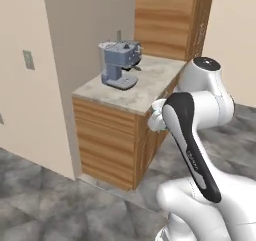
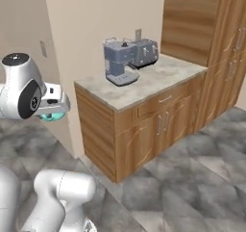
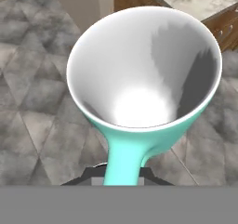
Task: Clear the mugs and bowl far away from the sink.
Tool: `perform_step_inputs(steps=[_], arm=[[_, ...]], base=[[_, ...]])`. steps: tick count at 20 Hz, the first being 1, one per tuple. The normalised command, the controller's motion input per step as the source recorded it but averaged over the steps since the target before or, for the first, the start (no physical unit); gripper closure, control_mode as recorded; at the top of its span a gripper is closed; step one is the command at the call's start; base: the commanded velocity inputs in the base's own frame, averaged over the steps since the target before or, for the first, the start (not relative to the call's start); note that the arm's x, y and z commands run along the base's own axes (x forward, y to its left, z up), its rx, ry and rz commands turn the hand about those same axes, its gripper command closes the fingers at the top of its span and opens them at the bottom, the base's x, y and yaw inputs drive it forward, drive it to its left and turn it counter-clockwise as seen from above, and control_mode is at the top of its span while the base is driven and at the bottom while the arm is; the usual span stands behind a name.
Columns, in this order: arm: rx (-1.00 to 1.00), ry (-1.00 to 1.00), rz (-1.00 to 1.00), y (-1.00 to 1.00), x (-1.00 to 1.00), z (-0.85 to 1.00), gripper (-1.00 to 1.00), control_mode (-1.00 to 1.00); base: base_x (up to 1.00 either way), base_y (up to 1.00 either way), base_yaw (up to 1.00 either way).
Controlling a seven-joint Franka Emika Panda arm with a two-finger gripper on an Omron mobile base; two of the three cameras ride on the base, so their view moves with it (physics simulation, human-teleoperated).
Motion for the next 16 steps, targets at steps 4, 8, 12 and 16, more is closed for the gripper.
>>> perform_step_inputs(steps=[4,8,12,16], arm=[[0.0,0.0,0.0,0.0,0.0,0.0,1.0,1.0],[0.0,0.0,0.0,0.0,0.0,0.0,1.0,1.0],[0.0,0.0,0.0,0.0,0.0,0.0,1.0,1.0],[0.0,0.0,0.0,0.0,0.0,0.0,1.0,1.0]], base=[[0.19,-1.0,0.3],[0.38,-1.0,0.28],[0.63,-1.0,0.31],[0.97,-1.0,0.3]])
